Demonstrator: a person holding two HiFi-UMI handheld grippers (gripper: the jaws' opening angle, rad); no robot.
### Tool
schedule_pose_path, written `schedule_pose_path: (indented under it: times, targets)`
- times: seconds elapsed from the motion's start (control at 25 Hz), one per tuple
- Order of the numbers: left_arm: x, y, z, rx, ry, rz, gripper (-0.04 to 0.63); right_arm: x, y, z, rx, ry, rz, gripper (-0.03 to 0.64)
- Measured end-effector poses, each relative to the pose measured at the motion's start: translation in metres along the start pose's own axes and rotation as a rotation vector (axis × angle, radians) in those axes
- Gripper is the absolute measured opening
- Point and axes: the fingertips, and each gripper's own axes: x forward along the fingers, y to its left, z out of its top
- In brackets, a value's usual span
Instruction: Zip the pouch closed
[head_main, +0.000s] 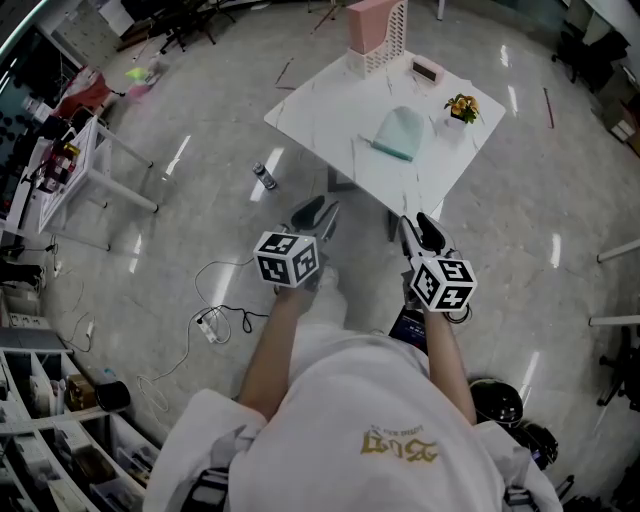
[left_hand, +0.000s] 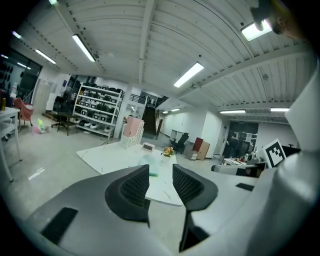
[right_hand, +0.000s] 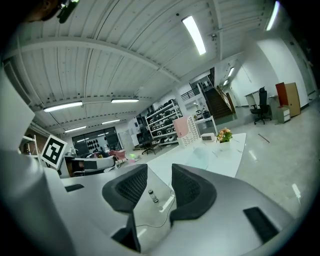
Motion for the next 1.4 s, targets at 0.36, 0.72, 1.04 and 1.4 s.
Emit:
schedule_pose_path:
  times: [0.36,0.72,1.04,1.4]
  targets:
    - [0.101,0.072,0.024,0.007,0.061,-0.104,0.184,0.089,-0.044,0.003,0.015,0.04,-0.153,0.15]
    - [0.204,0.147,0.049,0.064,0.181,-0.252,0.204,0.196,-0.072,0.006,0.093,0.071,-0.339,0.175]
    - [0.249,0.181,0.036,0.09,0.274,-0.353,0.203,0.243,-0.076,-0.015,0.148,0.116,-0.421,0.178]
    - [0.282,0.188,-0.005,0.143,0.392,-0.448,0.2,0.272,-0.084,-0.058,0.168,0.237,-0.475,0.184]
